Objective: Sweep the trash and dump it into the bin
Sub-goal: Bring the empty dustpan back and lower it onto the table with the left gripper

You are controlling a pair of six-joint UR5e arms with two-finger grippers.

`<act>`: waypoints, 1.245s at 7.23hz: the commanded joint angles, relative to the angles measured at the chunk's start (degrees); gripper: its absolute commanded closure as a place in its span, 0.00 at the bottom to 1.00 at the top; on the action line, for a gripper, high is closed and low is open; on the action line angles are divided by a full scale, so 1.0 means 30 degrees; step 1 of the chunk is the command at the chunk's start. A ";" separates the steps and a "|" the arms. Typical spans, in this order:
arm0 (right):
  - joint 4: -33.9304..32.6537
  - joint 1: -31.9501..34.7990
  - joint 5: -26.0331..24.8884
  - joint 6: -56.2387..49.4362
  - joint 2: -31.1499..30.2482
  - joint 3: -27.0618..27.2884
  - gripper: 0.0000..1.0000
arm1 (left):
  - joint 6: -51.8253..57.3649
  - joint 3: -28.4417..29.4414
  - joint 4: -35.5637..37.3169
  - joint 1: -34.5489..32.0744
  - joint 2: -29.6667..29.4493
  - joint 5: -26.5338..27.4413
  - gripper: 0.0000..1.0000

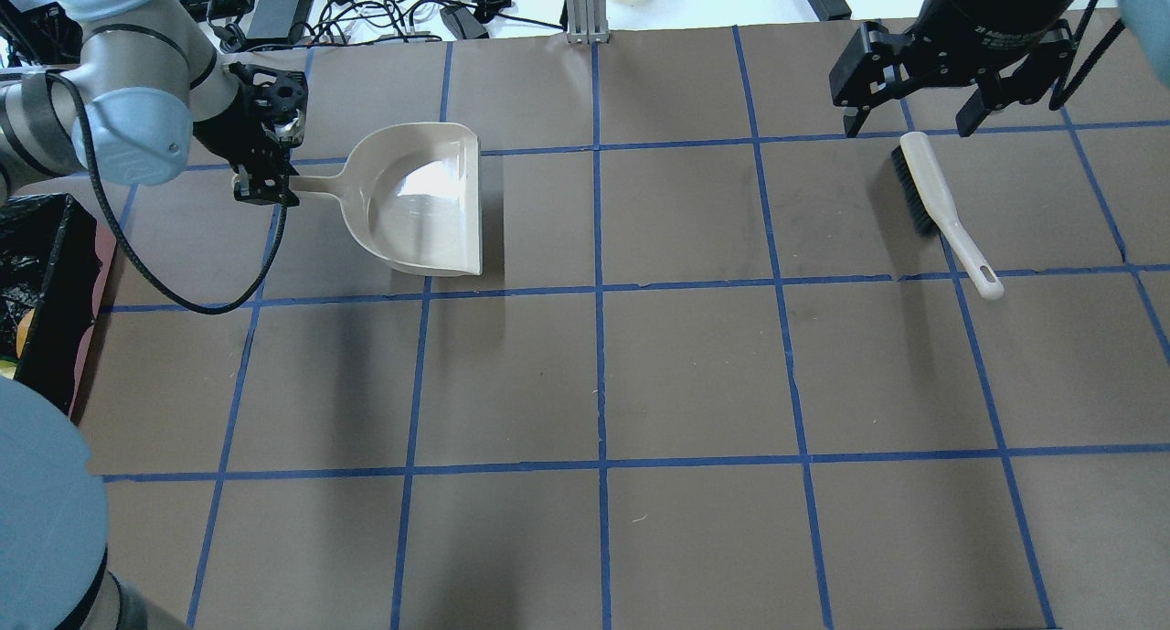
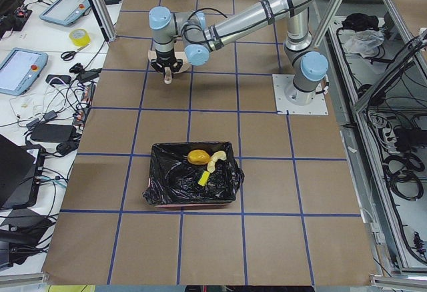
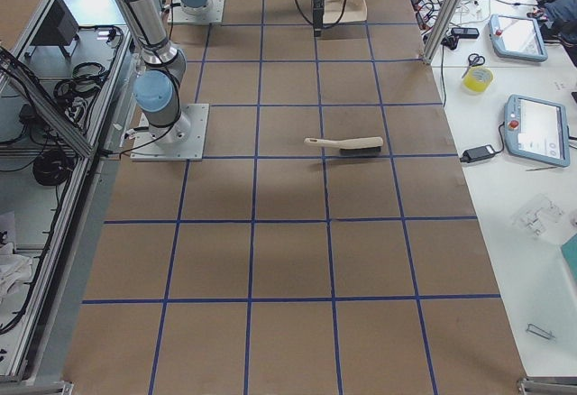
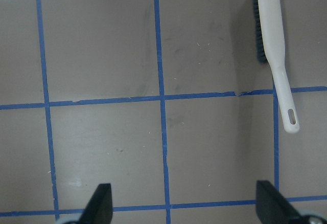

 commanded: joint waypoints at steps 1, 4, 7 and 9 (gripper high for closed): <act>0.0000 0.0001 -0.0004 -0.0004 -0.0002 0.0000 0.00 | 0.0074 0.0561 0.0112 -0.0136 -0.0688 0.0907 1.00; 0.0000 0.0001 0.0025 -0.0004 -0.0002 0.0000 0.00 | 0.1128 0.0480 0.1396 -0.0048 -0.1304 0.0885 1.00; 0.0000 0.0001 0.0025 -0.0004 -0.0002 0.0000 0.00 | 0.1276 0.0447 0.1548 -0.0107 -0.1510 0.0856 0.99; 0.0000 0.0001 0.0025 -0.0004 -0.0002 0.0000 0.00 | 0.1218 0.0448 0.1606 0.0010 -0.1685 0.0827 0.55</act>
